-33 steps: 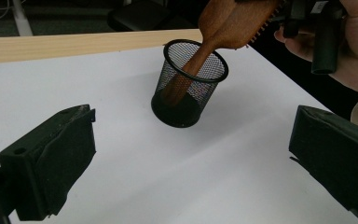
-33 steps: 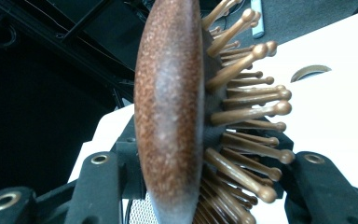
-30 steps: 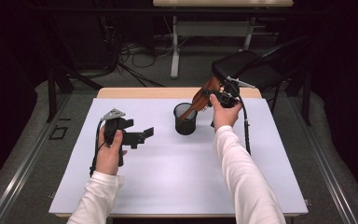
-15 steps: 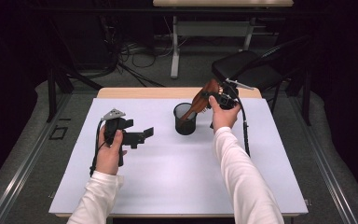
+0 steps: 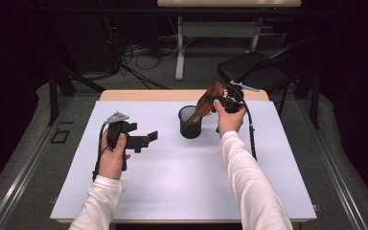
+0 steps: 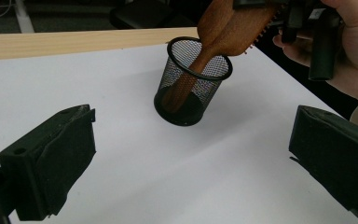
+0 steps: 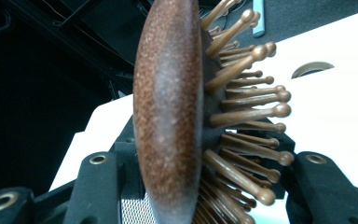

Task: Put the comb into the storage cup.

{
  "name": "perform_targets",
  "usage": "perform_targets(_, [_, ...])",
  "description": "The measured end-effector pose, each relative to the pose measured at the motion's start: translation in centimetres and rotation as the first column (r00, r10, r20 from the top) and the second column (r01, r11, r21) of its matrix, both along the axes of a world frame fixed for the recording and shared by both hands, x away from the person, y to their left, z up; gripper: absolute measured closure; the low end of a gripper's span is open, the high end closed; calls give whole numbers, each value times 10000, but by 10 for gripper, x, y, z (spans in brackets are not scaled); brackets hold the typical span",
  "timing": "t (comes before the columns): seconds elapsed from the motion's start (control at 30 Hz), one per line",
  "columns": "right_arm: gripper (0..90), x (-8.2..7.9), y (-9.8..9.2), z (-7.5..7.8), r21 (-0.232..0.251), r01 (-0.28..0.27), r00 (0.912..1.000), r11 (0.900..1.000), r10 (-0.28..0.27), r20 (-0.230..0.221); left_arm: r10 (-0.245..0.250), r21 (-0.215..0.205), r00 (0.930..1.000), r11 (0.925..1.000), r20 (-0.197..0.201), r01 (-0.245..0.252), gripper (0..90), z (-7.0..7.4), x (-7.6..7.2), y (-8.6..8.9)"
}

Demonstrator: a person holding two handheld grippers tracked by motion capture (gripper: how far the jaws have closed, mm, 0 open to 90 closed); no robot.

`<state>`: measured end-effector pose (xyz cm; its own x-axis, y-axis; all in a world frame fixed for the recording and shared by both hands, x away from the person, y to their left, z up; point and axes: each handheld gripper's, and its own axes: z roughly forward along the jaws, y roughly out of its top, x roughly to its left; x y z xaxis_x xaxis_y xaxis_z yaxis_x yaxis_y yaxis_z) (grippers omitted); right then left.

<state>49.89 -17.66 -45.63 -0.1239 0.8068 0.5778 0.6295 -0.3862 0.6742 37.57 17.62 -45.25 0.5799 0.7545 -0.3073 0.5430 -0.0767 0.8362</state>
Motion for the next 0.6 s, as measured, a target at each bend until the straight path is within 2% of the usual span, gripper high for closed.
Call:
perform_targets(0.33, [460, -1, 3, 0, -291, -169, 9997, 9994, 174, 197, -8, -9, 10000, 10000, -16, 8, 4, 0, 0, 0])
perform_targets(0.6, [454, 0, 0, 0, -351, -303, 9994, 9989, 309, 166, -9, -8, 10000, 10000, -8, 9, 4, 0, 0, 0])
